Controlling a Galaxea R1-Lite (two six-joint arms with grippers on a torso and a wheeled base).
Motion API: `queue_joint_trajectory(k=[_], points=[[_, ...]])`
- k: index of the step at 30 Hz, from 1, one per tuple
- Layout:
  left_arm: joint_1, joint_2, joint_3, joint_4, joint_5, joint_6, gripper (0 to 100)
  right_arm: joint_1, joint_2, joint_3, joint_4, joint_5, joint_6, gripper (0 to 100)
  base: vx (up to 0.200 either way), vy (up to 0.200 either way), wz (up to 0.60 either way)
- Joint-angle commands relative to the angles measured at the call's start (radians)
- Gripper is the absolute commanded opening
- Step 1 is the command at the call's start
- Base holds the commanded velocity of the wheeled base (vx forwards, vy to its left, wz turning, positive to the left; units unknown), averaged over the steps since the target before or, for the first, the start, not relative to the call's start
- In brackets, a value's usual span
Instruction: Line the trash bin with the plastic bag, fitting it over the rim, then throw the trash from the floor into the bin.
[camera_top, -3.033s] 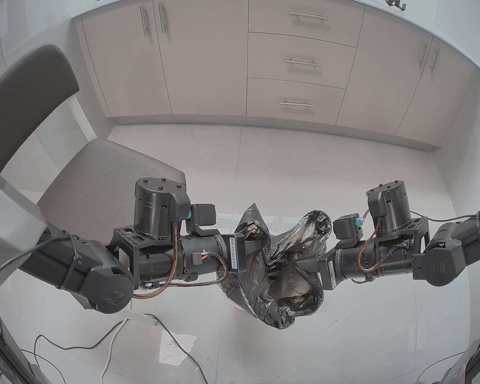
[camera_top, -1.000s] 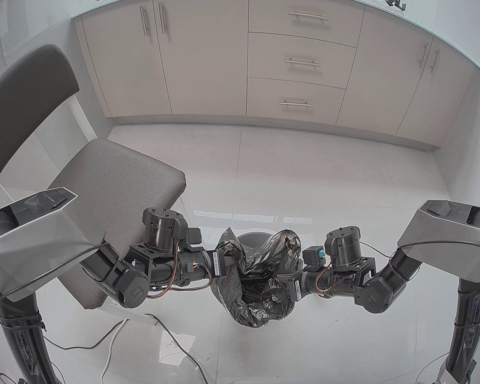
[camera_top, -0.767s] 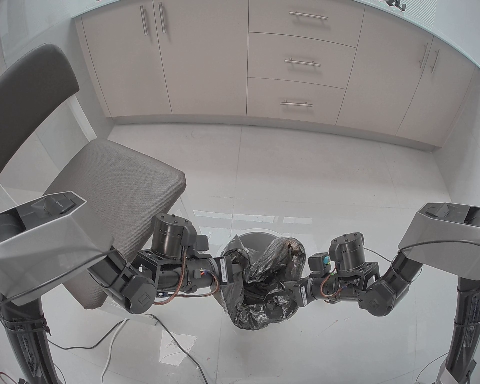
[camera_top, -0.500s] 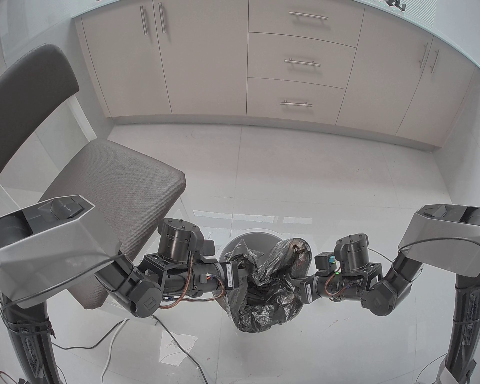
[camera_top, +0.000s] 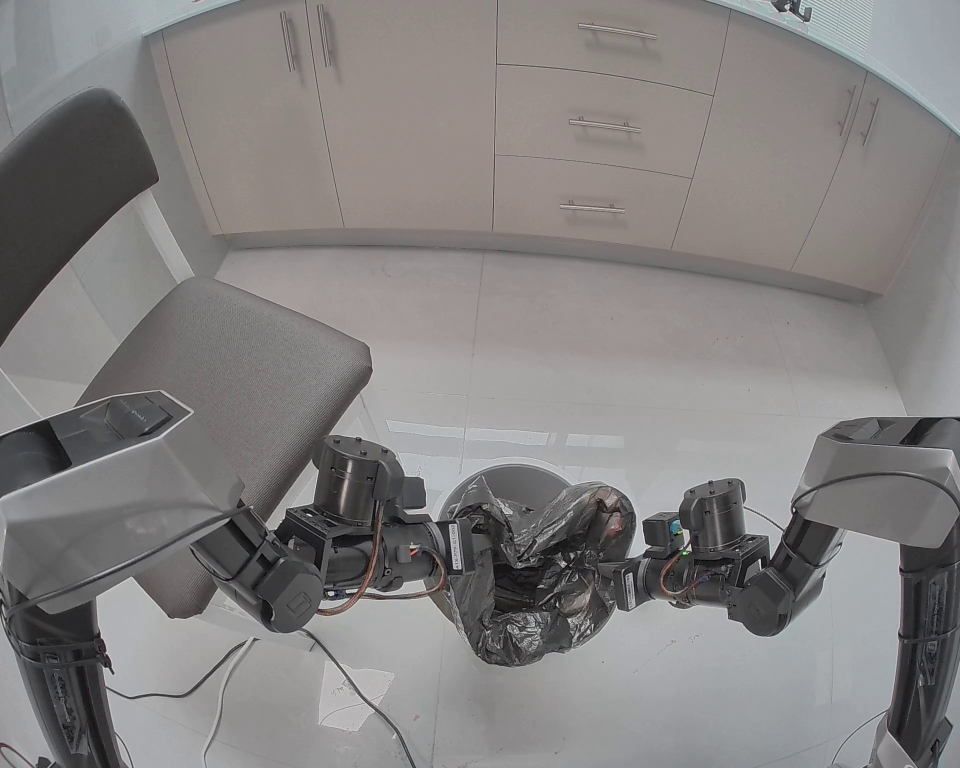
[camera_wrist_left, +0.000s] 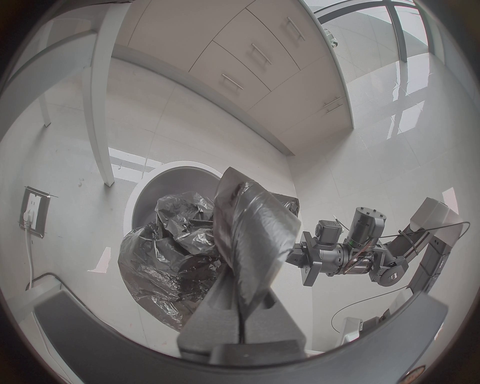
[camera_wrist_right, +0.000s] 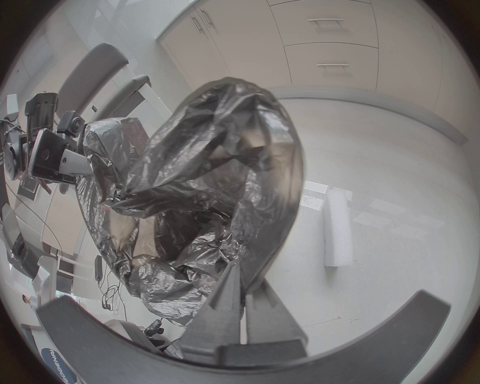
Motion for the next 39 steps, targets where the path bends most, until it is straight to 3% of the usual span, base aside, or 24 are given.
queue_joint_trajectory(k=[1,5,13,14,25,29,33,39], points=[[0.002,0.003,-0.001,-0.001,0.000,0.000,0,-0.013,0.018,-0.003,0.000,-0.002,0.000,0,0.000,0.000,0.00],[0.003,0.007,-0.001,-0.005,0.000,0.000,0,-0.015,0.027,-0.006,-0.001,-0.035,-0.001,0,0.000,0.000,0.00],[0.005,0.007,0.000,-0.011,0.000,0.000,0,-0.020,0.038,-0.022,-0.003,-0.038,-0.003,0,0.000,0.000,0.00],[0.005,0.007,0.000,-0.011,0.000,0.000,0,-0.020,0.036,-0.022,-0.003,-0.038,-0.003,100,0.000,0.000,0.00],[0.005,0.000,-0.001,-0.011,0.000,0.000,0,-0.044,-0.030,0.029,-0.080,-0.042,-0.006,100,0.000,0.000,0.00],[0.005,-0.003,-0.001,-0.011,0.000,-0.002,0,-0.050,-0.057,0.027,-0.077,-0.078,-0.047,100,0.000,0.000,0.00],[0.005,-0.005,-0.001,-0.011,0.000,0.000,0,-0.026,-0.054,0.010,-0.075,-0.111,-0.104,100,0.000,0.000,0.00],[0.008,-0.014,-0.001,-0.011,0.000,0.000,0,0.034,-0.053,-0.062,-0.029,-0.119,-0.113,100,0.000,0.000,0.00]])
